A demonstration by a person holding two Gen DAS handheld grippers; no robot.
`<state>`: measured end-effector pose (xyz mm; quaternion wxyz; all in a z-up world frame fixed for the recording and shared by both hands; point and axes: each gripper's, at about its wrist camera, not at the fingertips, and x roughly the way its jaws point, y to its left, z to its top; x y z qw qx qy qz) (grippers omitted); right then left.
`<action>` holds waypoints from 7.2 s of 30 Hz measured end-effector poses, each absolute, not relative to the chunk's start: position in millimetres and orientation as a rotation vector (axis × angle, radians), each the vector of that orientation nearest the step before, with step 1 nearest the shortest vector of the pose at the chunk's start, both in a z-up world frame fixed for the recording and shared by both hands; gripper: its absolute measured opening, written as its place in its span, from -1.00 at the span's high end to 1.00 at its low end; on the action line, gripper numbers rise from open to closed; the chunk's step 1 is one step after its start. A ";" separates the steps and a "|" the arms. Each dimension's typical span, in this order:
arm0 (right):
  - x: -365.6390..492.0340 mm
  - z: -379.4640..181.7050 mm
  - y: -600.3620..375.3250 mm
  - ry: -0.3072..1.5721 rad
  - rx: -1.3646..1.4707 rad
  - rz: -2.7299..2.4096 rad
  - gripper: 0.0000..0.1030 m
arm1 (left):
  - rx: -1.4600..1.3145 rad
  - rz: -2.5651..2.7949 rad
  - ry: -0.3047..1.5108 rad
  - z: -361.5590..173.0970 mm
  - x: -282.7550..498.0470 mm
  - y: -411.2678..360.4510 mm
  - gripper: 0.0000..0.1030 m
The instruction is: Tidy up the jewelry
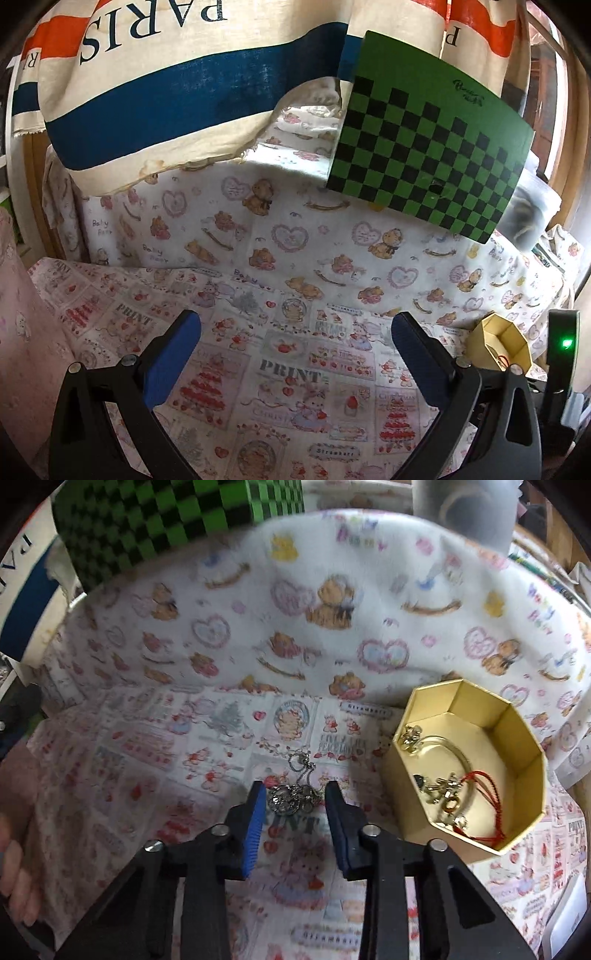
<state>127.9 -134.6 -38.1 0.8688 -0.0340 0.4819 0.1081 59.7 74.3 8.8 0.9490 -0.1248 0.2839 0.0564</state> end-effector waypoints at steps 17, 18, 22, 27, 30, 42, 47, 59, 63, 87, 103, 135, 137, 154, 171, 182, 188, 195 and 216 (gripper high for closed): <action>94.0 10.0 -158.2 0.863 0.015 0.298 0.99 | -0.177 0.131 0.547 12.3 55.7 62.6 -0.99; 88.0 17.3 -160.2 0.840 0.021 0.302 0.99 | -0.175 0.130 0.544 12.5 55.2 62.1 -0.99; 78.5 41.7 -164.8 0.766 0.004 0.310 0.99 | -0.162 0.127 0.539 12.7 54.0 58.9 -0.99; 95.1 15.7 -162.9 0.865 0.022 0.313 0.96 | -0.136 0.135 0.534 11.5 54.1 54.9 -0.99; 110.4 -5.4 -160.6 0.920 0.025 0.266 0.70 | -0.135 0.132 0.536 10.8 54.3 54.2 -0.99; 150.5 -41.2 -140.5 1.017 -0.039 0.198 0.67 | -0.171 0.170 0.546 6.8 61.4 70.0 -0.99; 148.9 -47.2 -127.0 1.004 -0.129 0.193 0.68 | -0.243 0.133 0.579 3.8 64.0 78.3 -0.99; 94.4 -6.7 -137.3 0.849 -0.079 0.275 0.92 | -0.190 0.152 0.563 4.9 60.8 69.9 -0.99; 71.8 27.7 -151.7 0.757 -0.011 0.305 0.92 | -0.134 0.128 0.549 7.0 58.3 54.1 -0.99; 37.5 96.4 -247.8 0.490 0.132 0.150 0.92 | 0.095 -0.216 0.796 -13.4 104.4 -85.3 -0.61; 33.5 103.9 -262.9 0.452 0.149 0.109 0.92 | 0.078 -0.168 0.980 -54.1 133.9 -125.1 0.21; 44.3 91.6 -292.1 0.426 0.259 0.077 0.92 | -0.050 -0.333 0.862 22.2 124.9 -129.8 0.63; 46.2 89.7 -295.4 0.425 0.269 0.066 0.92 | -0.049 -0.350 0.866 16.9 130.1 -141.5 0.63; 90.6 34.3 -315.8 0.616 0.336 0.038 0.92 | -0.047 -0.347 0.915 -18.7 160.2 -174.9 0.64; 100.1 14.7 -295.1 0.670 0.214 0.039 0.61 | 0.053 -0.228 0.619 32.3 105.8 -127.5 0.40; 82.1 34.1 -274.4 0.566 0.134 0.055 -0.28 | 0.069 -0.104 0.469 51.8 58.2 -81.5 -0.29; 70.8 43.4 -257.1 0.509 0.084 0.065 -0.45 | 0.057 -0.076 0.423 54.4 41.4 -55.3 -0.57; 61.4 45.2 -245.9 0.464 0.080 0.057 -0.67 | 0.071 -0.066 0.341 47.7 30.1 -35.0 -0.95; 57.8 24.1 -230.1 0.404 0.028 0.036 -1.00 | 0.002 -0.023 0.314 3.8 44.0 -1.0 -0.98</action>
